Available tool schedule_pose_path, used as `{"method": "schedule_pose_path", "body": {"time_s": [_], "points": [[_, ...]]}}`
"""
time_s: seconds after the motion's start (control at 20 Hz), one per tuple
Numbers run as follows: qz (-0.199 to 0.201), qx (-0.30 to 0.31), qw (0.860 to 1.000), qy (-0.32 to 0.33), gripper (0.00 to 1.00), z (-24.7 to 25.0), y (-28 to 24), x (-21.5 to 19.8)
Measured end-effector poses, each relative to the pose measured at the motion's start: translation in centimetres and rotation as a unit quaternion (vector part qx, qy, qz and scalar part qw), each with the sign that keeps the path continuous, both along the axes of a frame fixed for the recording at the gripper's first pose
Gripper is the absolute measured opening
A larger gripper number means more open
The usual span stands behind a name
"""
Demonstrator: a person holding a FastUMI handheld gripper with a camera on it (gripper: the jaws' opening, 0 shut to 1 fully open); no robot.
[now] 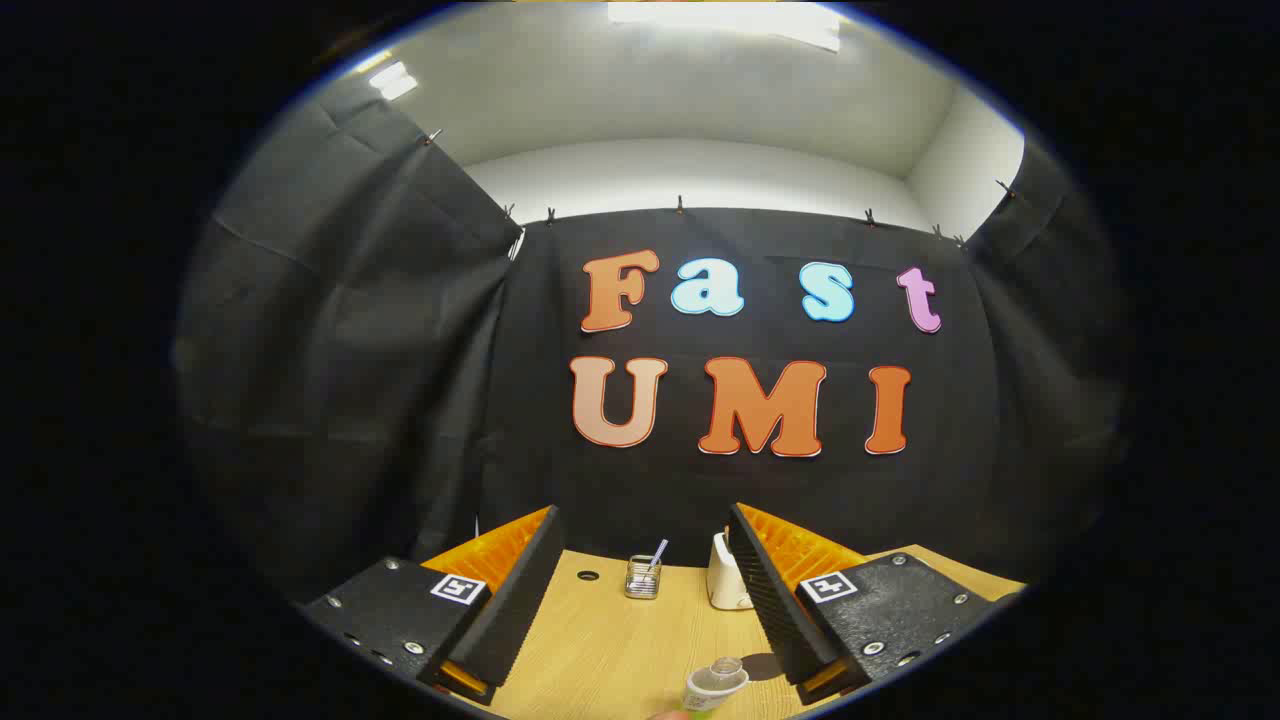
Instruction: Take the bottle from table, then pour the juice into the cup, finally place the bottle on the coaster
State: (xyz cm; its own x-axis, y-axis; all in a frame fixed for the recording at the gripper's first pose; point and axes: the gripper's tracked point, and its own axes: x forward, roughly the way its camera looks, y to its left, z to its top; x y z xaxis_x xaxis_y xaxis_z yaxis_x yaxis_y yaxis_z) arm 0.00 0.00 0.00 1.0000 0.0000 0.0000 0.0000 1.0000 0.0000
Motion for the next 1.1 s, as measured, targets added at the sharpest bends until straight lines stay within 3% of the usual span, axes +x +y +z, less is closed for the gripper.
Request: {"method": "schedule_pose_path", "body": {"time_s": [0.45,0.8,1.1], "points": [[-0.013,-0.013,1.000,-0.007,0.98,0.0,-1.0,0.1],[-0.045,-0.045,0.998,-0.022,0.98,-0.6,-2.2,0.0],[-0.084,-0.044,0.995,-0.026,0.98,-4.1,-4.4,-0.4]]}}
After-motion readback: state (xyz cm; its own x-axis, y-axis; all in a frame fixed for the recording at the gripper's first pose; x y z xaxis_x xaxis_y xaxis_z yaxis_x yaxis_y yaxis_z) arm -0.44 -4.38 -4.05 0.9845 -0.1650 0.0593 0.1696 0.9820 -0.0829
